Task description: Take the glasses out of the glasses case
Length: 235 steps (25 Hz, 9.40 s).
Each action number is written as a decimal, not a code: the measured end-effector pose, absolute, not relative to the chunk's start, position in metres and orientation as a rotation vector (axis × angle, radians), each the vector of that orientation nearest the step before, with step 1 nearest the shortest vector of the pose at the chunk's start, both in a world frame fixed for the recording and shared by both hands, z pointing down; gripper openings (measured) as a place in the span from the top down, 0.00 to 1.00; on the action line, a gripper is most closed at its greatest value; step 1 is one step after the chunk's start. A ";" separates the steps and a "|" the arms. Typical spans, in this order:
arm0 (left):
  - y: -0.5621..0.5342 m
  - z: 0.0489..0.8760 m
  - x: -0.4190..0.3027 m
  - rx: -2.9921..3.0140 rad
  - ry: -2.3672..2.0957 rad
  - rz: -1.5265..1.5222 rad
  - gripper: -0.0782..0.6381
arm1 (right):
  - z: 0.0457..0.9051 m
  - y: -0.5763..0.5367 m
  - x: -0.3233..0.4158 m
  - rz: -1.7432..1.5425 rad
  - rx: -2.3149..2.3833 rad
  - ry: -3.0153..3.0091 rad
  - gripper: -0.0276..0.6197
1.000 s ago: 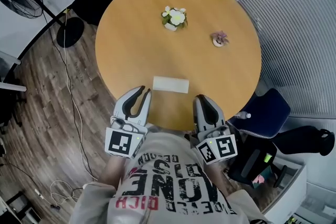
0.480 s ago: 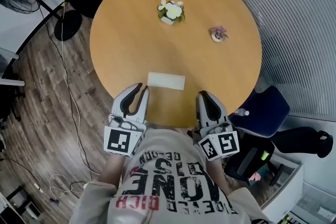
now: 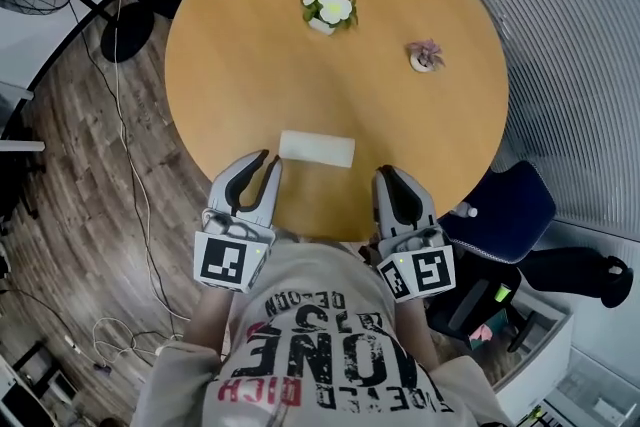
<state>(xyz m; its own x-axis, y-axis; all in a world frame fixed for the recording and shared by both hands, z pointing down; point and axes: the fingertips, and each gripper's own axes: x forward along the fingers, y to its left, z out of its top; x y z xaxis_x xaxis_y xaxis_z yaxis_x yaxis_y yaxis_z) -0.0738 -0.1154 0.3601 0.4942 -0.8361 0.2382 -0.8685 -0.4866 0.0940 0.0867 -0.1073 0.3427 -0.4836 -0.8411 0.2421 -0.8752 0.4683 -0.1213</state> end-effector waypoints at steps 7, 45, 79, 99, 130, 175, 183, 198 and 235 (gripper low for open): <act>-0.120 0.434 -0.074 2.543 -1.329 0.572 0.77 | 0.379 -0.122 0.069 0.124 1.276 -2.470 0.92; -0.121 0.577 -0.063 2.370 -1.066 0.903 0.72 | 0.546 -0.124 0.053 -0.235 0.670 -1.991 0.72; -0.115 0.580 -0.059 2.331 -1.012 0.869 0.78 | 0.531 -0.222 0.063 0.090 1.073 -2.126 0.82; -0.129 0.481 -0.077 2.368 -1.300 0.398 0.82 | 0.441 -0.164 0.081 0.459 1.424 -2.448 0.87; -0.138 0.511 0.007 2.600 -0.634 1.202 0.78 | 0.425 -0.094 0.137 0.884 1.706 -2.501 0.92; -0.140 0.532 0.029 2.628 -0.089 1.766 0.87 | 0.432 -0.098 0.147 0.900 1.847 -2.375 0.92; -0.135 0.501 0.027 2.694 -0.190 1.698 0.87 | 0.417 -0.102 0.137 0.853 1.790 -2.447 0.92; -0.117 0.435 0.018 2.782 -0.379 1.499 0.87 | 0.376 -0.102 0.120 0.741 1.706 -2.567 0.92; -0.106 0.251 -0.063 2.630 -1.671 -0.073 0.87 | 0.245 -0.097 0.102 0.240 1.607 -2.787 0.92</act>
